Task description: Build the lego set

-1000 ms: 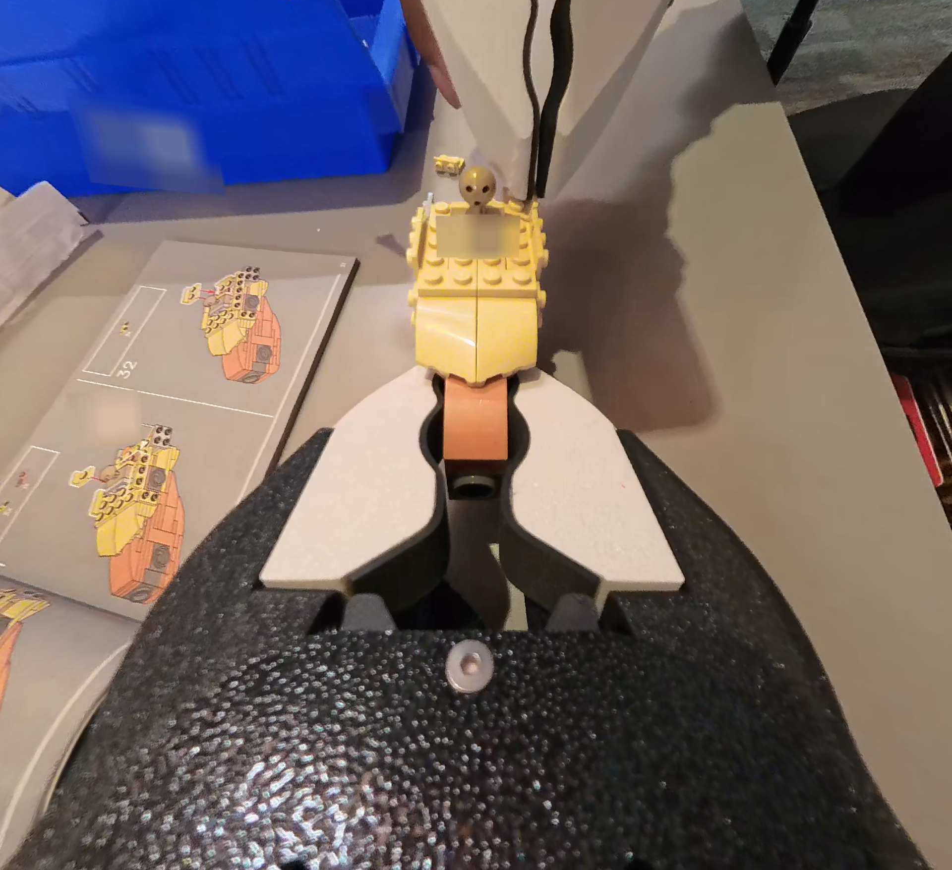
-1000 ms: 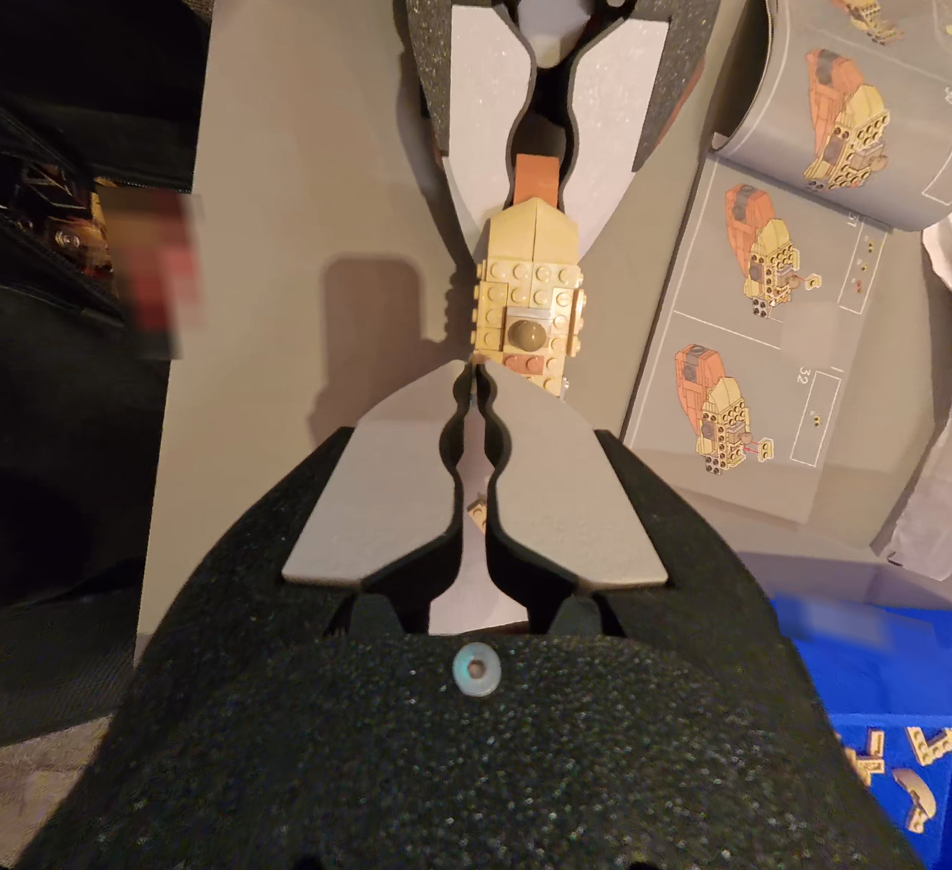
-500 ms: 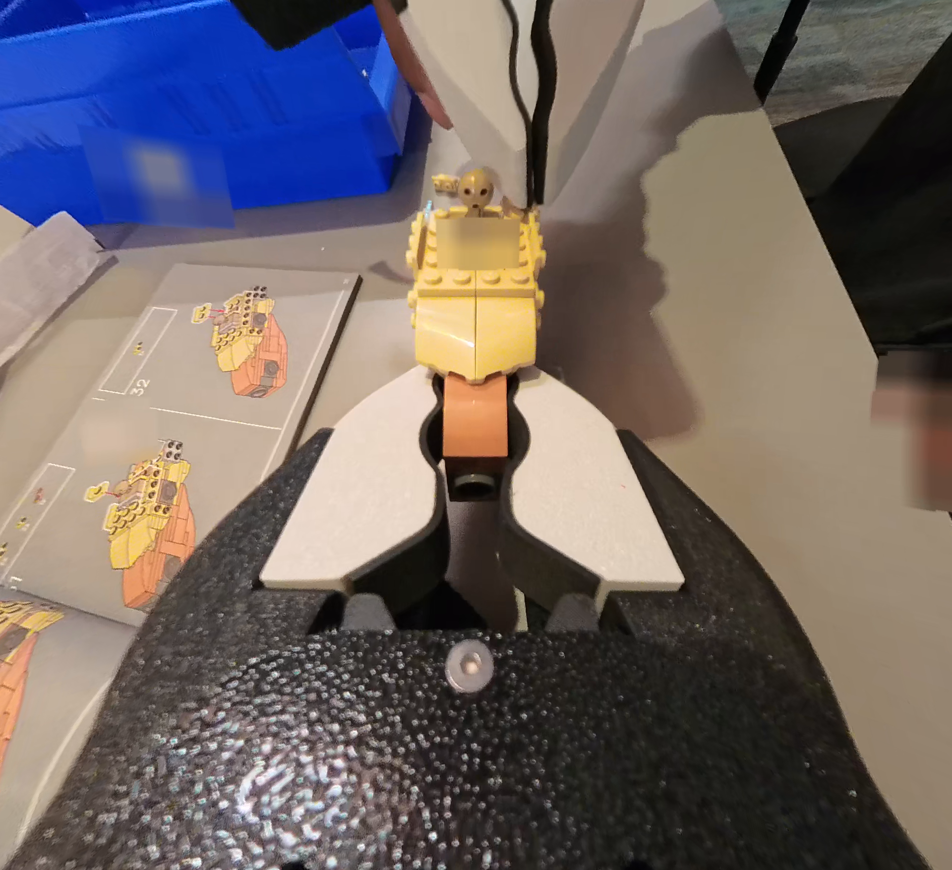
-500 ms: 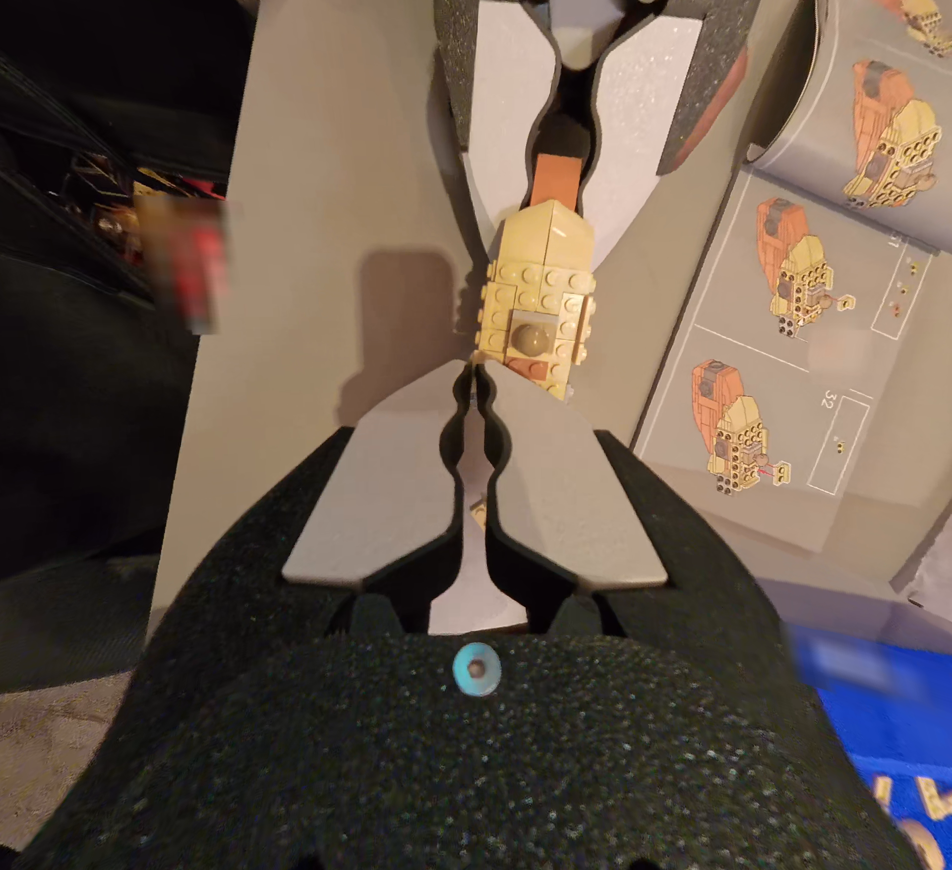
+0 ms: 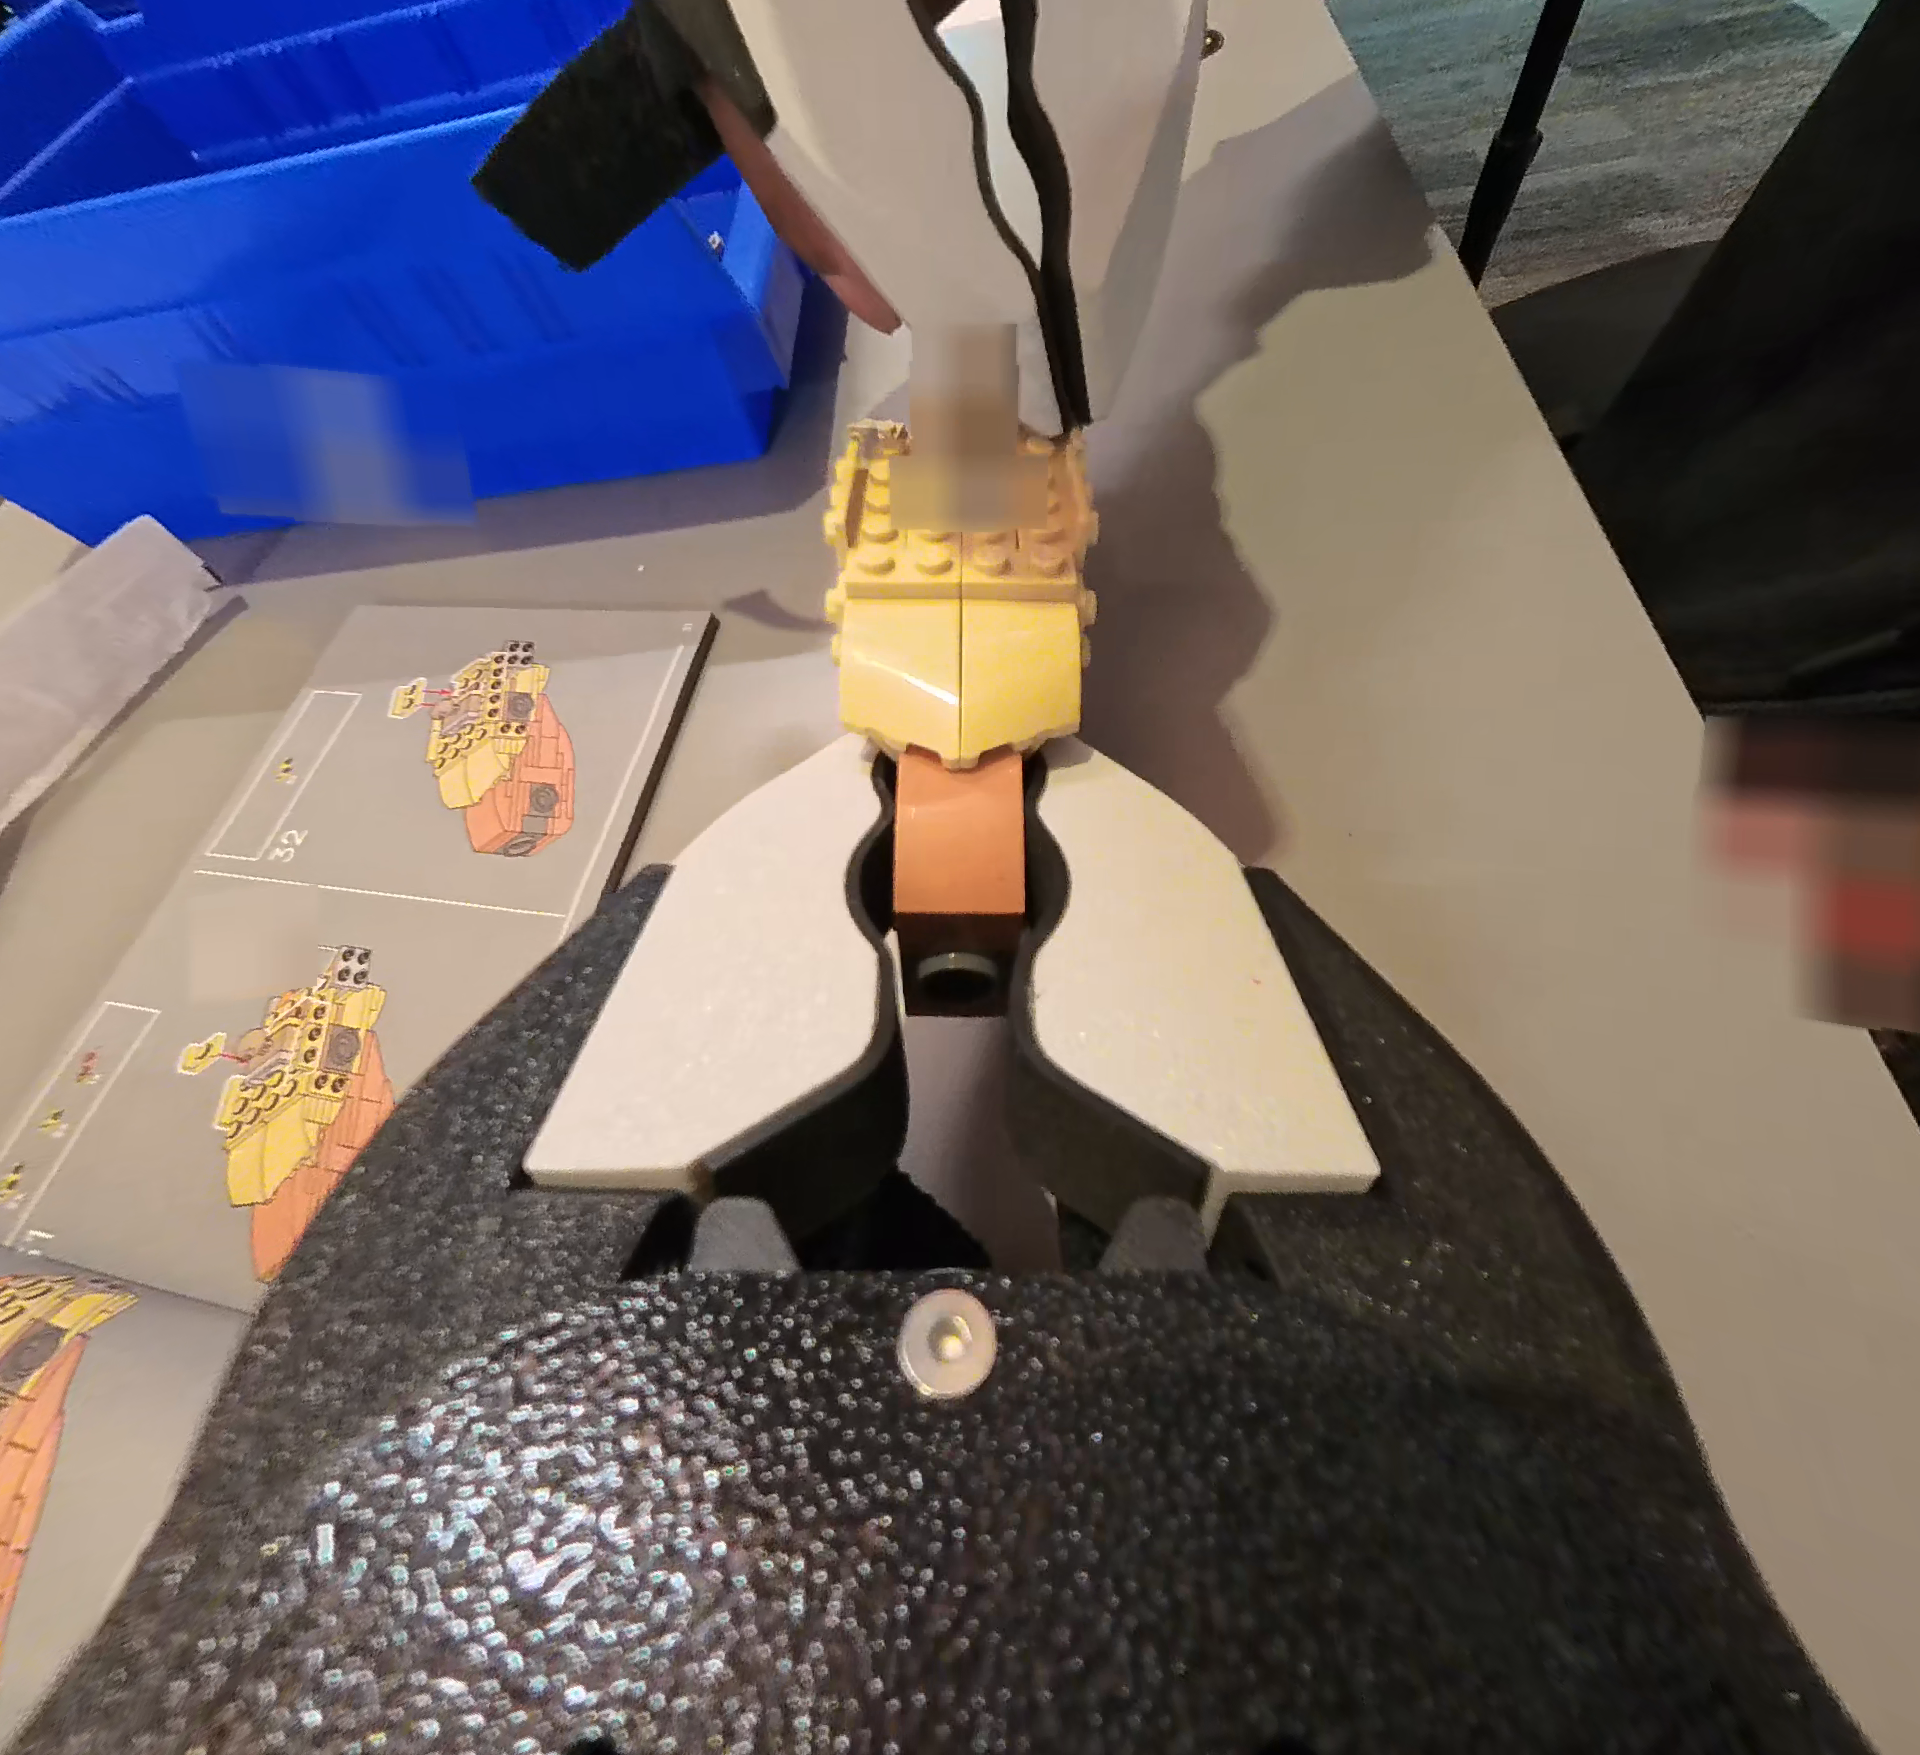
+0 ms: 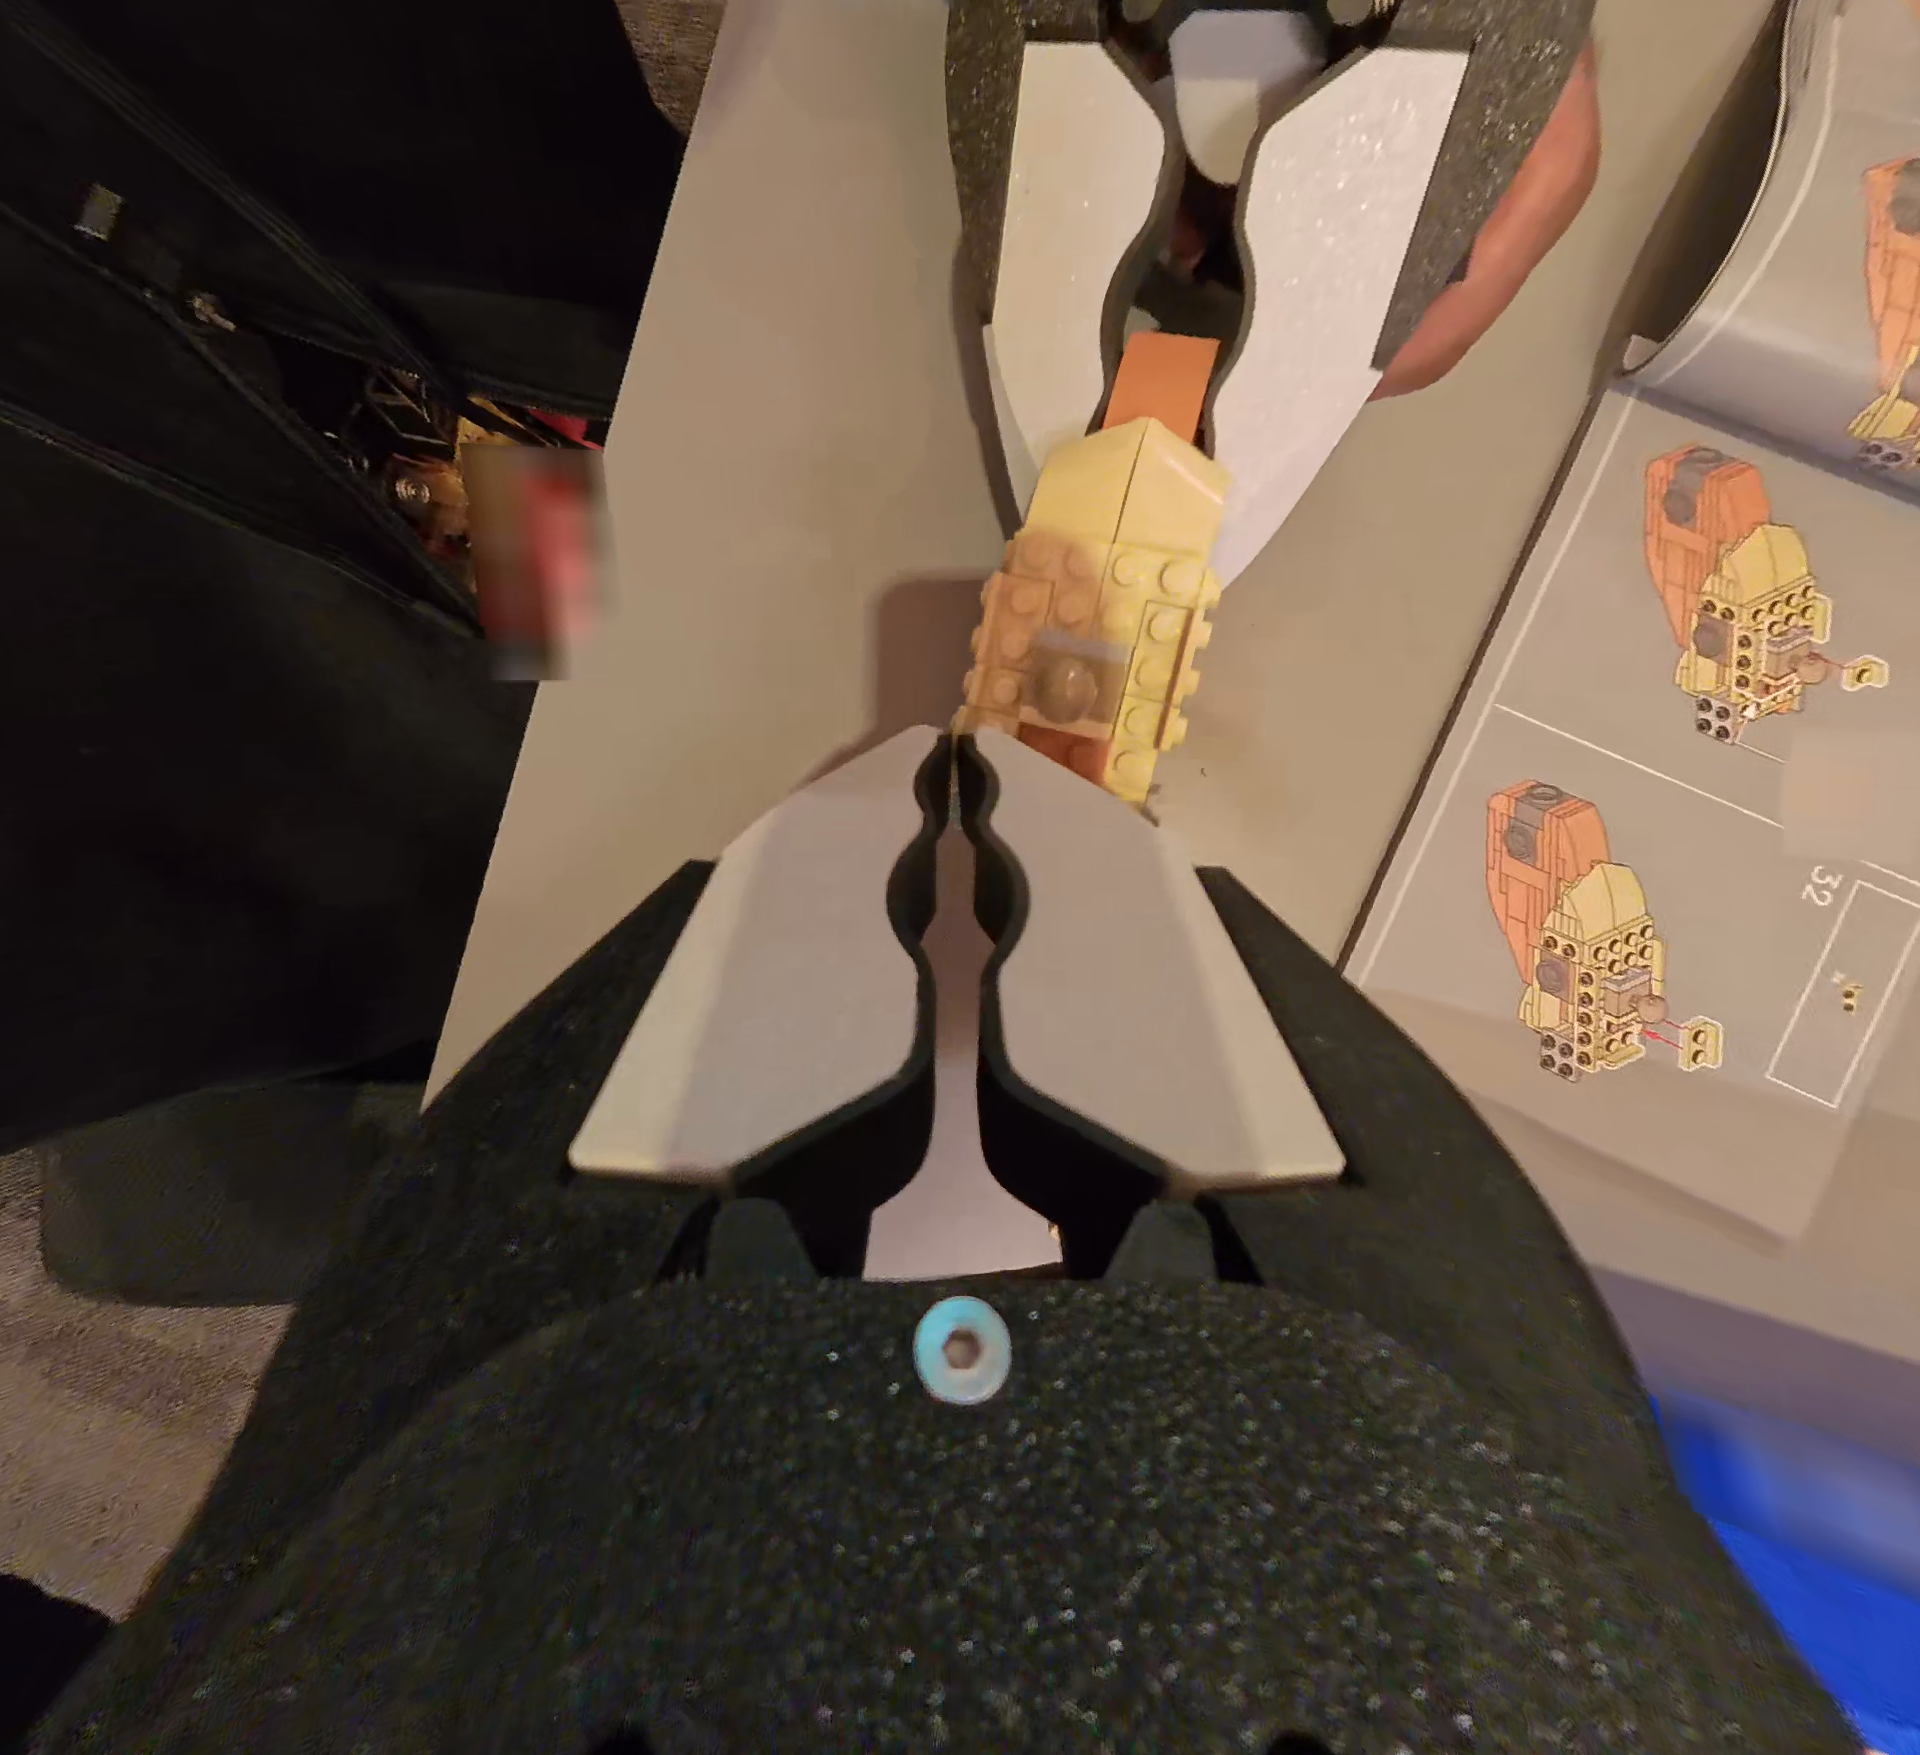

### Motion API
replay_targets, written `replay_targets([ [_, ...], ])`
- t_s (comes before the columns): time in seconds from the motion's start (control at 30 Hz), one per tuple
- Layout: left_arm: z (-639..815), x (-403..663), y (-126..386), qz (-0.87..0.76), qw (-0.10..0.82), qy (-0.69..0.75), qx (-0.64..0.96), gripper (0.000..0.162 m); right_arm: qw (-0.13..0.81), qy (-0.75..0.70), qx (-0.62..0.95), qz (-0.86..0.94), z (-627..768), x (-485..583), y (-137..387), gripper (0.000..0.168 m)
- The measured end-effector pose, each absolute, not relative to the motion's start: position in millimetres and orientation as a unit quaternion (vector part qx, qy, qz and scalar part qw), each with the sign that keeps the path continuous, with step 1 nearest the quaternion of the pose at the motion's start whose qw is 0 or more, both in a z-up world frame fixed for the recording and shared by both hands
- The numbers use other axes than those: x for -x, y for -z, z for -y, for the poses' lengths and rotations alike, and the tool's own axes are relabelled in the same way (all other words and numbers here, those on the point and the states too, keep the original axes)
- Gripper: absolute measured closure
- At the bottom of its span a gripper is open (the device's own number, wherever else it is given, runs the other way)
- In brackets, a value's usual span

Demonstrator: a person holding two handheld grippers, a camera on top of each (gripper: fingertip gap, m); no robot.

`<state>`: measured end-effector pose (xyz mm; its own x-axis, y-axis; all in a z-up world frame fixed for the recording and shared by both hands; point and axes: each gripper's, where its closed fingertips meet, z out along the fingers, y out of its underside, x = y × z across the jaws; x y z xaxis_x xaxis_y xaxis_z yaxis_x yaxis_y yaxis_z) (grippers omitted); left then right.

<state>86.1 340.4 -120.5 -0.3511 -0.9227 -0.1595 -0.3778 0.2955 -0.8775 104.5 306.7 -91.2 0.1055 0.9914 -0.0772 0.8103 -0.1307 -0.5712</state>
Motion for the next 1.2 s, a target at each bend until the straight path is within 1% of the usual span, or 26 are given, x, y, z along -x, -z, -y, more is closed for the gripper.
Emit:
replay_targets([
  [0.4, -340.2, -85.6, 117.6, -0.710, 0.335, 0.419, 0.456, 0.144, 0.196, -0.269, 0.702, 0.629, -308.2, -104.0, 85.5, 0.167],
  [0.63, -344.1, -86.1, 112.5, -0.693, 0.334, 0.439, 0.466, 0.144, 0.230, -0.268, 0.702, 0.618, -314.4, -103.9, 77.7, 0.166],
  [1.2, -346.0, -85.2, 104.5, -0.666, 0.317, 0.479, 0.476, 0.144, 0.265, -0.278, 0.697, 0.605, -314.6, -101.1, 65.4, 0.153],
])
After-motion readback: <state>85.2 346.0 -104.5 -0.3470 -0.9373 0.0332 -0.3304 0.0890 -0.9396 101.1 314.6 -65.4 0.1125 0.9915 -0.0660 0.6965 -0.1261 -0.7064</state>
